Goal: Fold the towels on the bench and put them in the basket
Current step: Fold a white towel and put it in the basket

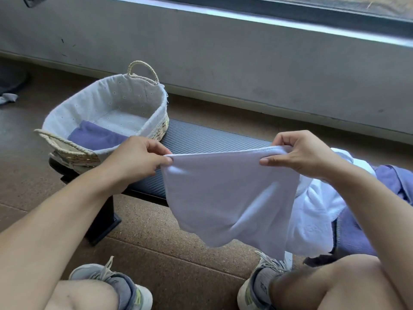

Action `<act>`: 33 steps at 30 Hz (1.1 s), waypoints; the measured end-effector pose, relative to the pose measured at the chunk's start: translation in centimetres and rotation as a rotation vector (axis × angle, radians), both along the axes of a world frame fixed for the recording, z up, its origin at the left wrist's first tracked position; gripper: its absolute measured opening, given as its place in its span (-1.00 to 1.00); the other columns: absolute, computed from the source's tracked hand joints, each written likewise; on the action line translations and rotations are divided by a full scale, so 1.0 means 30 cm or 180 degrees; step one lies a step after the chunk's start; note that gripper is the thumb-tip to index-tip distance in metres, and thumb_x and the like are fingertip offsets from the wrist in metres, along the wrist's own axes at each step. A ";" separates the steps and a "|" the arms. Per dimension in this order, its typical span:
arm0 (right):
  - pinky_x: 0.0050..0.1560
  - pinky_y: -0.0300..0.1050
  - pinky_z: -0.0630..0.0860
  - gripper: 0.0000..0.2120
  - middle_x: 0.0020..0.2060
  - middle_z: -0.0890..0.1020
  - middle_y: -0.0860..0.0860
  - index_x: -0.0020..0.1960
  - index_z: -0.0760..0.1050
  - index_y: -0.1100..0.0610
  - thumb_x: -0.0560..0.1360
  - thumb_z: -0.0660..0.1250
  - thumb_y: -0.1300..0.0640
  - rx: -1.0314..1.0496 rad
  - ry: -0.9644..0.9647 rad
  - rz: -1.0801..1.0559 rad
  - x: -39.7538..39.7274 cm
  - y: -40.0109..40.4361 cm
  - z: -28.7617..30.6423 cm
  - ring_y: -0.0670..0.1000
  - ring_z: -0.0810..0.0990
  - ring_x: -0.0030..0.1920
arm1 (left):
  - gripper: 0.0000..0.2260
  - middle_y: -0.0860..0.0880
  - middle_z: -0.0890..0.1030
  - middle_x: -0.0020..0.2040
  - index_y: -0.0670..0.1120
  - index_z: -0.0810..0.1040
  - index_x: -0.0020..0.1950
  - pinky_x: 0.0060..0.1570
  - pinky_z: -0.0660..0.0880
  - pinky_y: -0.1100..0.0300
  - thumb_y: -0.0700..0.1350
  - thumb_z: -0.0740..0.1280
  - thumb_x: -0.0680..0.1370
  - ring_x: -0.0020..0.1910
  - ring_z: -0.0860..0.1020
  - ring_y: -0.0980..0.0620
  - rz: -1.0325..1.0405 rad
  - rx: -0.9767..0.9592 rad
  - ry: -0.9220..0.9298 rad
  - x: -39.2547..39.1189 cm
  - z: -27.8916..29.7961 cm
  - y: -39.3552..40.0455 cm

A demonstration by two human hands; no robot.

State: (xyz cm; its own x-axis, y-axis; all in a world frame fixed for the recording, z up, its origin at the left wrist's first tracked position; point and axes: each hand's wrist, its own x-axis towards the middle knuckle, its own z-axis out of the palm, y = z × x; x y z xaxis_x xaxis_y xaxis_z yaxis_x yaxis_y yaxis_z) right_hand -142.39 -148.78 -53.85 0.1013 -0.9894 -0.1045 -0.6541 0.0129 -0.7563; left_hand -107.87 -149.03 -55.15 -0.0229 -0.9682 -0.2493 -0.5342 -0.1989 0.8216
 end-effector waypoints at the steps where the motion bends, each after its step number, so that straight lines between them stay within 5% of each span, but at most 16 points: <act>1: -0.27 -0.12 0.29 -0.54 -0.43 0.52 0.02 -0.24 0.53 0.19 0.23 0.66 -0.12 -0.0046 -0.0004 -0.0011 -0.004 -0.001 0.001 -0.03 0.40 -0.40 | -0.96 -0.03 0.70 -0.16 -0.08 0.70 -0.13 -0.21 0.49 0.23 -0.20 0.51 0.49 -0.15 0.56 0.11 -0.0033 0.0105 0.0118 0.002 0.009 0.002; 6: -0.21 -0.05 0.26 -0.40 -0.40 0.44 0.04 -0.32 0.36 0.13 0.11 0.66 -0.23 -0.0141 -0.0029 0.0092 -0.029 -0.012 -0.004 0.02 0.34 -0.32 | -0.83 0.05 0.58 -0.35 -0.12 0.60 -0.24 -0.34 0.45 0.31 -0.34 0.52 0.41 -0.30 0.51 0.18 -0.0123 0.0306 0.0482 0.003 0.033 0.015; 10: -0.25 -0.08 0.21 -0.41 -0.44 0.32 -0.03 -0.38 0.25 0.05 0.16 0.69 -0.09 -0.0237 0.0235 0.0241 -0.020 -0.012 0.002 0.02 0.24 -0.35 | -0.76 0.04 0.48 -0.47 -0.14 0.53 -0.29 -0.48 0.40 0.36 -0.43 0.48 0.37 -0.49 0.44 0.17 -0.0120 0.0090 0.0237 -0.014 0.029 0.029; 16: -0.37 -0.14 0.11 -0.36 -0.47 0.22 -0.07 -0.35 0.16 0.07 0.22 0.70 0.02 -0.0176 0.0540 0.0305 0.004 -0.001 0.027 -0.02 0.15 -0.42 | -0.80 0.06 0.47 -0.47 -0.05 0.71 -0.16 -0.18 0.46 0.13 -0.35 0.48 0.39 -0.38 0.44 0.06 -0.0099 -0.0115 -0.0245 0.007 0.025 0.013; 24: -0.35 -0.16 0.24 -0.62 -0.41 0.48 -0.08 -0.28 0.55 0.06 0.29 0.48 -0.26 0.0234 0.0007 0.0389 0.001 0.012 0.018 -0.08 0.33 -0.39 | -0.82 0.02 0.69 -0.27 0.00 0.74 -0.23 -0.25 0.35 0.32 -0.28 0.45 0.38 -0.22 0.51 0.17 0.0356 -0.0206 -0.0418 -0.025 0.062 0.030; 29: -0.27 -0.12 0.34 -0.72 -0.39 0.55 0.03 -0.25 0.56 0.13 0.28 0.59 -0.01 0.0229 -0.0435 0.0405 -0.007 0.010 0.017 -0.04 0.44 -0.34 | -0.81 0.16 0.56 -0.48 0.05 0.73 -0.25 -0.33 0.34 0.27 -0.24 0.42 0.41 -0.34 0.47 0.16 0.0579 -0.0434 -0.0625 -0.012 0.062 0.028; 33: -0.17 -0.08 0.38 -0.79 -0.33 0.63 0.12 -0.22 0.61 0.01 0.31 0.63 0.01 0.0049 0.0238 0.0331 -0.025 -0.015 -0.002 0.00 0.49 -0.32 | -0.81 0.10 0.65 -0.45 0.12 0.71 -0.27 -0.14 0.53 0.22 -0.16 0.42 0.44 -0.29 0.67 0.12 0.0674 -0.0624 -0.0778 -0.004 0.047 0.023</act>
